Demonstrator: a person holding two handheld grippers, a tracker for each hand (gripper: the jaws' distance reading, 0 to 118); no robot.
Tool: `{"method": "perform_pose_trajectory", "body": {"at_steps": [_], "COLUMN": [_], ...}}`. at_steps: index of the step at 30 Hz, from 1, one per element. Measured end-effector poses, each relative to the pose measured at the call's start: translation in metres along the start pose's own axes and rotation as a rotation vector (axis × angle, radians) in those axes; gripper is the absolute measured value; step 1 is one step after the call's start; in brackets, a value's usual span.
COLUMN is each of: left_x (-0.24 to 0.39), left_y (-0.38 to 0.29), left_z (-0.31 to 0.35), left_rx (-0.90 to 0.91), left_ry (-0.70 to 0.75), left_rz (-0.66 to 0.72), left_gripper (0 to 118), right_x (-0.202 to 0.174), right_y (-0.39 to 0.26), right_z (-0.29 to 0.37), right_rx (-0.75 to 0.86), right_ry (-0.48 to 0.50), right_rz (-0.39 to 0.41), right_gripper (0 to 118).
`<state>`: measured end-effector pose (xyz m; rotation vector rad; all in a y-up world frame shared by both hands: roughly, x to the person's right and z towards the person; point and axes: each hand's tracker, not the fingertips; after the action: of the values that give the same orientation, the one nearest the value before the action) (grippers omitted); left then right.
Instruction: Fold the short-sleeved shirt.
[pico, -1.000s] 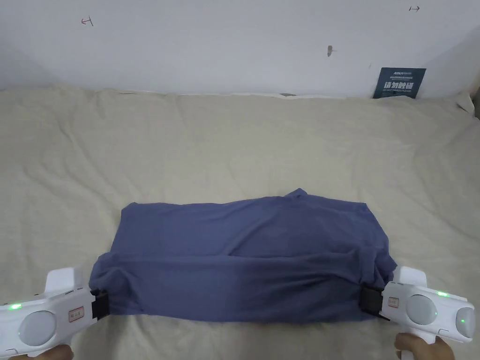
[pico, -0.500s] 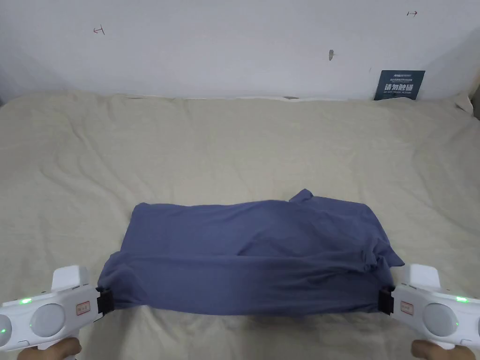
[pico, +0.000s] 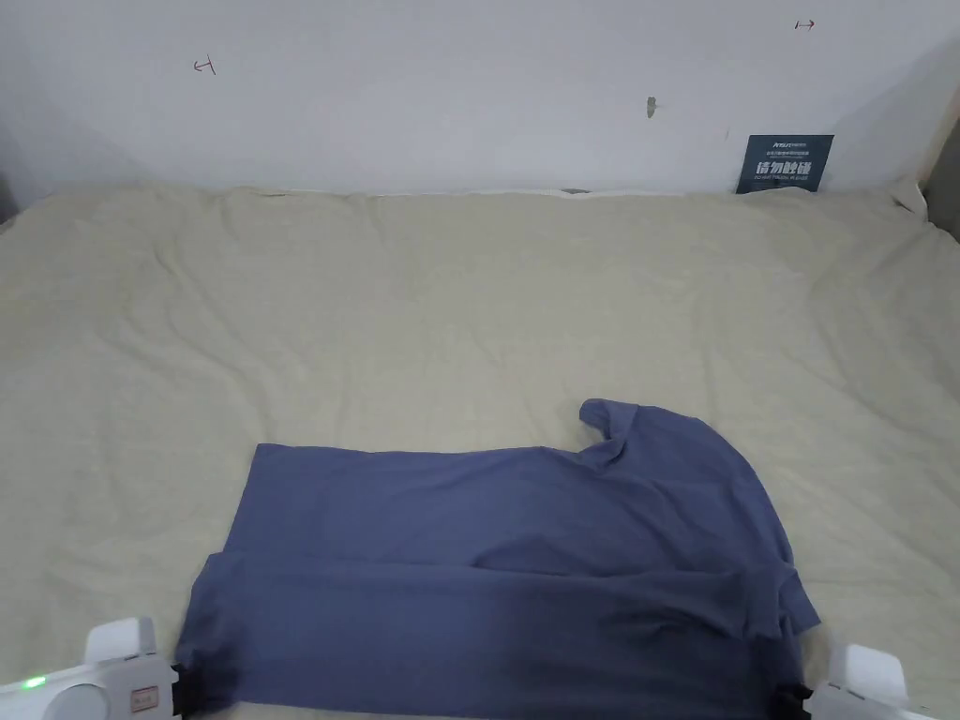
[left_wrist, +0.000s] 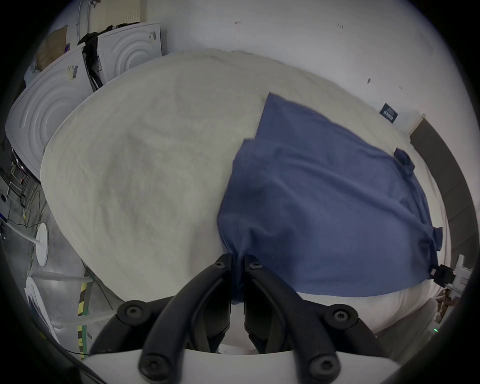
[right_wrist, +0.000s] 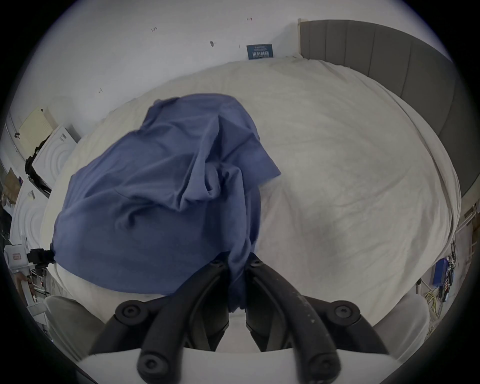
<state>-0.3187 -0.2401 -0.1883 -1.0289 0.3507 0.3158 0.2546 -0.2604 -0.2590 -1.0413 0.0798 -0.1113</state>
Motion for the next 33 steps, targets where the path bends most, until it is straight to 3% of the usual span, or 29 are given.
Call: {"method": "perform_pose_trajectory", "body": {"at_steps": [4,5,6,7,8,9,10,11,13,20,22,24,25,26,27,28,33], "left_x": [0.015,0.017,0.020,0.023,0.025,0.030,0.037,0.044,0.061,0.119,0.130,0.138,0.141,0.143,0.145,0.146,0.147], "left_y": [0.003,0.005,0.008,0.012,0.015,0.020,0.026,0.031,0.046,0.073,0.074,0.073,0.072,0.071,0.071,0.072,0.077], "left_z": [0.009,0.012,0.016,0.023,0.031,0.044,0.059,0.072,0.096,0.166,0.175,0.179,0.180,0.181,0.180,0.179,0.170], "left_rx": [0.016,0.010,0.004,0.008,0.027,0.090,0.158,0.216,0.311,0.704,0.781,0.834,0.846,0.850,0.851,0.849,0.815], "left_ry": [0.047,0.059,0.069,0.068,0.050,-0.003,-0.031,-0.047,-0.071,-0.129,-0.137,-0.140,-0.142,-0.151,-0.165,-0.173,-0.201], "left_rz": [-0.040,-0.049,-0.047,-0.032,-0.014,-0.005,-0.006,-0.013,-0.052,-0.118,-0.143,-0.163,-0.164,-0.167,-0.168,-0.166,-0.183], "left_gripper": [12,22,36,58,88,106,114,114,113,113,109,86,70,38,15,1,0], "right_x": [-0.015,-0.019,-0.024,-0.022,-0.025,-0.030,-0.037,-0.042,-0.057,-0.096,-0.104,-0.108,-0.110,-0.112,-0.112,-0.114,-0.113], "right_y": [0.008,0.011,0.016,0.023,0.031,0.038,0.047,0.057,0.074,0.109,0.112,0.112,0.112,0.112,0.113,0.113,0.118], "right_z": [0.012,0.017,0.024,0.028,0.037,0.048,0.060,0.076,0.103,0.176,0.185,0.191,0.193,0.195,0.194,0.194,0.188], "right_rx": [0.018,0.022,0.033,0.065,0.104,0.147,0.197,0.244,0.364,0.705,0.767,0.806,0.811,0.821,0.833,0.841,0.844], "right_ry": [-0.025,-0.029,-0.035,-0.041,-0.032,-0.015,-0.003,0.006,0.019,0.024,0.009,0.005,0.006,0.004,0.001,-0.003,-0.005], "right_rz": [0.009,0.015,0.024,0.043,0.060,0.075,0.092,0.102,0.130,0.190,0.199,0.206,0.205,0.205,0.209,0.214,0.214], "right_gripper": [13,19,28,40,62,77,89,101,108,109,108,91,76,46,22,7,1]}}
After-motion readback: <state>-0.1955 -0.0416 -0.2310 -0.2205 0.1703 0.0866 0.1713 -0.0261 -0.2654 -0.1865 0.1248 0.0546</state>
